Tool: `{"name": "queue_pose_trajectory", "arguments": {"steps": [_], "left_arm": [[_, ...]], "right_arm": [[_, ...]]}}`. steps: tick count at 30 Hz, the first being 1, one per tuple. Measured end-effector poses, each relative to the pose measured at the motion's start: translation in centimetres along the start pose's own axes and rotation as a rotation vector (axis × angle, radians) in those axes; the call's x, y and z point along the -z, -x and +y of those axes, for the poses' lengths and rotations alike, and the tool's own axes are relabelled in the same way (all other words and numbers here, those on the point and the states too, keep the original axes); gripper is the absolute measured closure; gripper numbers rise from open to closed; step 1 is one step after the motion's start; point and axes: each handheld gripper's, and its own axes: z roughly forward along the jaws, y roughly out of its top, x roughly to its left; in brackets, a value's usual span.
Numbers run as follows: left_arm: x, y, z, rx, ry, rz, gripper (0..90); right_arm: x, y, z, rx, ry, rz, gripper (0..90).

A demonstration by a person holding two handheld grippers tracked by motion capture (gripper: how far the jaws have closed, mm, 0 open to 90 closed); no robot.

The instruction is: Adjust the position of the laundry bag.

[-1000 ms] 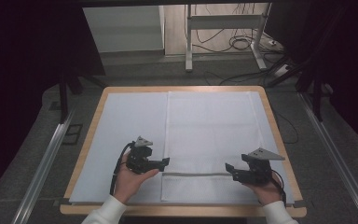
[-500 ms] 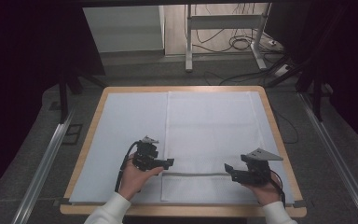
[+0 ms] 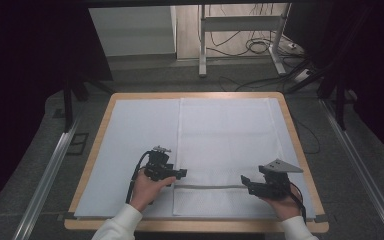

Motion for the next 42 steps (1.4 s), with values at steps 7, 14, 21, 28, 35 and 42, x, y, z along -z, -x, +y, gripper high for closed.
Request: {"name": "queue_pose_trajectory", "arguments": {"steps": [7,14,21,28,35,42], "left_arm": [[-0.7,0.2,-0.1,-0.001,-0.011,0.01,37.8],[-1.1,0.2,-0.3,0.001,-0.012,0.014,48.2],[-1.3,0.3,-0.6,-0.022,-0.011,0.039,64.0],[-1.4,0.1,-0.9,-0.018,0.023,0.05,75.9],[-1.4,-0.1,-1.1,-0.02,0.035,0.046,84.0],[-1.4,-0.3,-1.2,-0.033,0.033,0.034,88.0]], "right_arm": [[0.1,0.1,0.0,-0.003,0.004,-0.011,21.1],[0.1,0.1,0.1,-0.004,0.005,-0.013,21.0],[0.2,0.2,0.2,-0.005,0.01,-0.014,21.0],[0.2,0.0,0.3,0.003,0.012,-0.01,21.0],[0.1,0.3,0.5,0.001,0.014,-0.015,21.0],[0.0,0.4,1.1,0.048,0.008,-0.029,21.2]]}}
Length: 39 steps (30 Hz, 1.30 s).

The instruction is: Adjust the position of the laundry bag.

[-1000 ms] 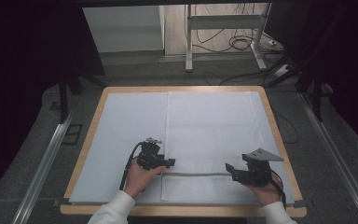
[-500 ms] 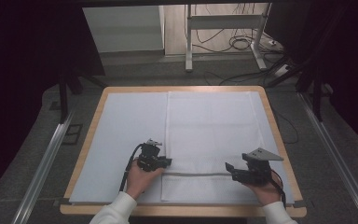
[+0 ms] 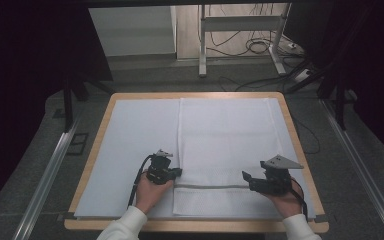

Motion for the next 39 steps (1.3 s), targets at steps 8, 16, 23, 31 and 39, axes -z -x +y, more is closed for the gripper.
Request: {"name": "queue_pose_trajectory", "arguments": {"steps": [8,16,23,31,39], "left_arm": [[0.1,-0.3,0.1,0.008,-0.007,-0.022,89.2],[0.3,-0.3,0.1,0.004,-0.002,-0.029,89.3],[0.5,-0.3,0.1,0.005,0.014,-0.034,89.3],[0.6,-0.4,0.2,0.011,0.02,-0.048,89.3],[0.8,-0.3,0.2,0.013,0.035,-0.049,89.3]], "right_arm": [[0.5,1.5,1.4,-0.042,0.01,-0.005,21.8],[1.1,3.6,2.9,-0.079,-0.042,-0.034,23.7],[2.4,6.1,2.7,-0.119,-0.066,-0.081,24.6],[2.2,7.9,1.7,-0.168,-0.11,-0.141,26.4],[1.7,9.0,0.4,-0.186,-0.166,-0.17,28.3]]}}
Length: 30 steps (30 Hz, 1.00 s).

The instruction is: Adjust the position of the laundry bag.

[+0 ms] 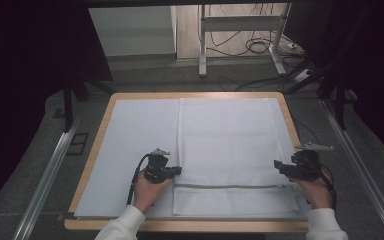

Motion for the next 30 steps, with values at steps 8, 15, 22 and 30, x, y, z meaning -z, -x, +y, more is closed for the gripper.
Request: {"name": "queue_pose_trajectory", "arguments": {"steps": [8,15,22,30], "left_arm": [[0.0,0.0,0.0,0.001,-0.002,-0.002,89.3],[0.0,0.1,0.1,-0.002,0.009,-0.003,89.3],[0.0,0.1,0.1,-0.003,0.007,-0.002,89.3],[0.0,0.1,0.0,-0.005,0.005,-0.002,89.3]], "right_arm": [[-0.3,1.0,-0.2,-0.039,-0.044,-0.004,32.1],[-0.8,1.6,-0.5,-0.062,-0.067,0.001,35.9],[-1.8,1.8,-0.6,-0.066,-0.099,-0.006,42.6],[-2.3,1.8,-0.4,-0.06,-0.125,-0.002,47.9]]}}
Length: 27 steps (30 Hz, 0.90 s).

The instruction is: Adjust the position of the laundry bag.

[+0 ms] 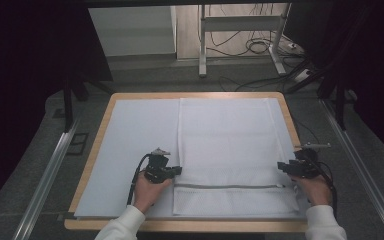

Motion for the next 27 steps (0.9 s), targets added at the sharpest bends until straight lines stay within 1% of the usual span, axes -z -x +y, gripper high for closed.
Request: {"name": "queue_pose_trajectory", "arguments": {"steps": [1,4,6,8,10,11,12,13,14,15,17,20,23,27], "left_arm": [[0.0,0.01,0.0,0.0,0.0,0.0,89.3],[-0.01,0.01,0.01,-0.001,-0.001,0.0,89.3],[0.0,0.01,0.0,-0.001,-0.001,0.0,89.3],[0.02,0.02,0.01,0.0,-0.001,-0.001,89.2],[0.03,0.04,0.04,0.002,0.002,-0.001,89.3],[0.08,0.05,0.06,0.002,0.003,-0.002,89.3],[0.08,0.05,0.06,0.002,0.003,-0.002,89.3],[0.1,0.05,0.06,0.002,0.004,-0.002,89.2],[0.1,0.05,0.06,0.002,0.004,-0.002,89.2],[0.12,0.02,0.08,0.001,0.003,-0.002,89.2],[0.13,0.02,0.08,0.0,0.003,-0.002,89.2],[0.17,-0.01,0.1,-0.003,0.002,-0.002,89.3],[0.17,0.01,0.09,-0.002,0.002,-0.002,89.3],[0.22,0.06,0.12,-0.004,0.004,-0.002,89.3]], "right_arm": [[-0.27,-0.05,-0.06,-0.004,-0.013,-0.006,50.1],[-0.43,-0.13,-0.07,-0.01,-0.027,-0.009,51.4],[-0.58,-0.32,-0.07,0.0,-0.039,-0.012,54.1],[-0.64,-0.38,-0.07,0.0,-0.04,-0.007,55.2],[-0.71,-0.4,-0.11,0.008,-0.039,-0.009,59.3],[-0.74,-0.34,-0.13,0.002,-0.039,-0.006,61.8],[-0.74,-0.34,-0.13,0.002,-0.039,-0.006,61.8],[-0.74,-0.41,-0.15,0.012,-0.04,-0.016,64.7],[-0.74,-0.41,-0.15,0.012,-0.04,-0.016,64.7],[-0.76,-0.52,-0.16,0.021,-0.041,-0.021,70.2],[-0.76,-0.6,-0.16,0.039,-0.044,-0.029,76.3],[-0.76,-0.72,-0.15,0.066,-0.045,-0.024,84.0],[-0.71,-0.62,-0.19,0.065,-0.044,-0.013,87.0],[-0.55,-0.56,-0.18,0.065,-0.042,-0.006,87.2]]}}
